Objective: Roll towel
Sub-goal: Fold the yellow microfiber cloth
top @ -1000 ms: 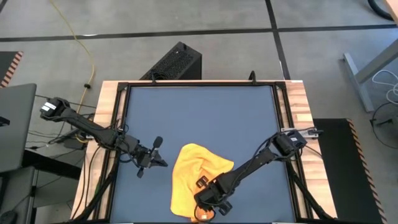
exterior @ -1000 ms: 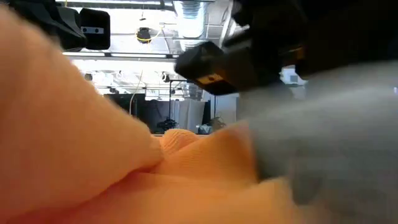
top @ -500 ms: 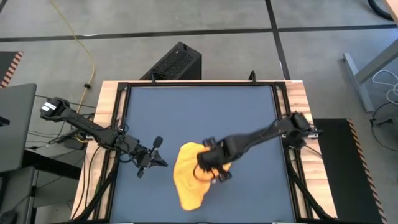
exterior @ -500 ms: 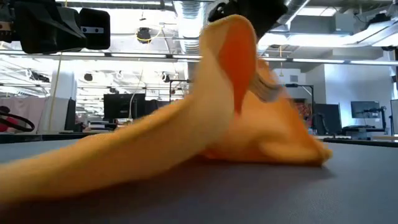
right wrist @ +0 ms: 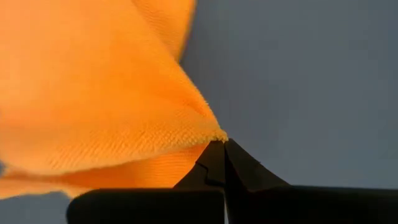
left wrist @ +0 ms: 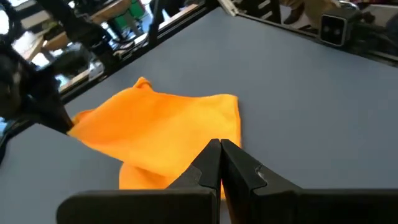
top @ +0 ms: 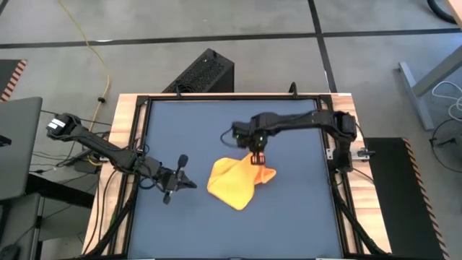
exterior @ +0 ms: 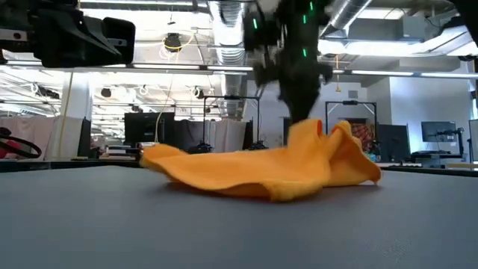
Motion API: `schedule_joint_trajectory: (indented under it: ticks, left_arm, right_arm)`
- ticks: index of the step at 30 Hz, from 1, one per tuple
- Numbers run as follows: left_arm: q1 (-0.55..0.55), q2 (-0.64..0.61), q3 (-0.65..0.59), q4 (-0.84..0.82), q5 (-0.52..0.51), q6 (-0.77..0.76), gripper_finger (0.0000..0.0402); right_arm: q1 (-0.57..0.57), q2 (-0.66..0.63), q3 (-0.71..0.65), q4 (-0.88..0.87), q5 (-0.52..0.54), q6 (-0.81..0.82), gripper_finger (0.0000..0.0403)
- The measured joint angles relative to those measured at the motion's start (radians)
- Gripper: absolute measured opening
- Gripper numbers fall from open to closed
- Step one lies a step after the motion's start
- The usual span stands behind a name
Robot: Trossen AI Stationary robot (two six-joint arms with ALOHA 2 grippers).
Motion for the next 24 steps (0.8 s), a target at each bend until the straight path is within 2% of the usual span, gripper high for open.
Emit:
schedule_joint_trajectory:
  ticks: [4, 8, 12, 20, 24]
  left_arm:
    - [0.020, 0.099, 0.000, 0.152, -0.002, -0.064, 0.0001]
    - [0.031, 0.280, 0.000, 0.329, -0.012, -0.056, 0.0015]
    - [0.043, 0.466, 0.055, 0.424, -0.015, -0.047, 0.0048]
    - [0.040, 0.785, 0.322, 0.350, -0.003, 0.024, 0.0129]
    - [0.066, 0.849, 0.442, 0.156, 0.138, 0.006, 0.0143]
  right_arm:
    - [-0.074, 0.000, -0.128, 0.102, -0.092, 0.083, 0.0020]
    - [-0.100, 0.000, -0.211, 0.161, -0.184, 0.160, 0.0046]
    - [-0.101, 0.000, -0.234, 0.156, -0.195, 0.179, 0.0060]
    - [-0.075, 0.000, -0.236, 0.173, -0.195, 0.188, 0.0063]
    - [-0.076, 0.000, -0.236, 0.162, -0.198, 0.198, 0.0063]
